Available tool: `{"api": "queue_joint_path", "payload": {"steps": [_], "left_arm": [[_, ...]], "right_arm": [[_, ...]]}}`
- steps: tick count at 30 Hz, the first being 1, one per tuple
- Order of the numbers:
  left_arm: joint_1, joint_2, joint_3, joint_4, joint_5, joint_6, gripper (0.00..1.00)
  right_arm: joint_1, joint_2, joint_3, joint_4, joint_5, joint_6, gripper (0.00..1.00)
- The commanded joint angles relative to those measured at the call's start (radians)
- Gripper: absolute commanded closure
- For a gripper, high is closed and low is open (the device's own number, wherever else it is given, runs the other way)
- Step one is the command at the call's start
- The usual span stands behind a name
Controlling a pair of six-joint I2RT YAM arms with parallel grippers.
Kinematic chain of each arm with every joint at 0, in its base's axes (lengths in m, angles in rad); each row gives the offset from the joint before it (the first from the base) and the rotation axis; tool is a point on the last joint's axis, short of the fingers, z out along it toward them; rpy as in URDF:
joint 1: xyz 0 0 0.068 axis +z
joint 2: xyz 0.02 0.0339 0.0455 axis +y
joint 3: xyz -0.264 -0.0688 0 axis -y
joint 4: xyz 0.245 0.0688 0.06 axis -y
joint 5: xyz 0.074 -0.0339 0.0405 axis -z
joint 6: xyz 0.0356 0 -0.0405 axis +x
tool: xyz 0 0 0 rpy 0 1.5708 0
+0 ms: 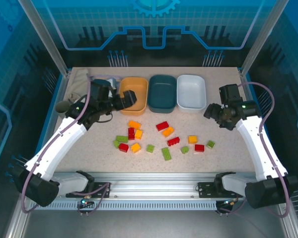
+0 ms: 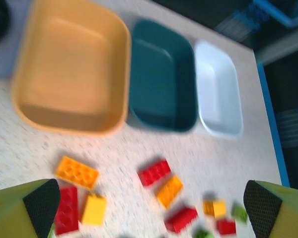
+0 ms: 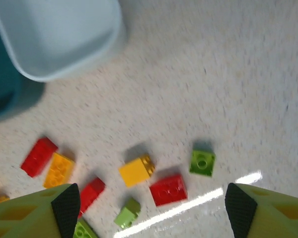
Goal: Sort the legos into containers by color
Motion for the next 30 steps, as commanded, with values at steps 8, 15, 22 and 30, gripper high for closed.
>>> {"api": "queue_joint_path", "payload": {"steps": [8,15,22,30], "left_arm": [[-0.214,-0.039,-0.209,0.042,0.124,-0.042,0.01],[-0.273,-0.021,-0.239,0.111,0.135,-0.08,0.01],[-0.296,0.01,-0.235,0.145,0.142,-0.095,0.01],[-0.31,0.041,-0.22,0.16,0.141,-0.103,0.01]], "right_arm": [[-0.106,0.149,-0.263,0.091,-0.191,-0.033,0.27],[-0.211,0.234,-0.345,0.215,-0.252,-0.075,0.3],[-0.239,0.328,-0.346,0.239,-0.265,-0.131,0.35],[-0.239,0.38,-0.371,0.232,-0.231,-0.131,0.44]]}}
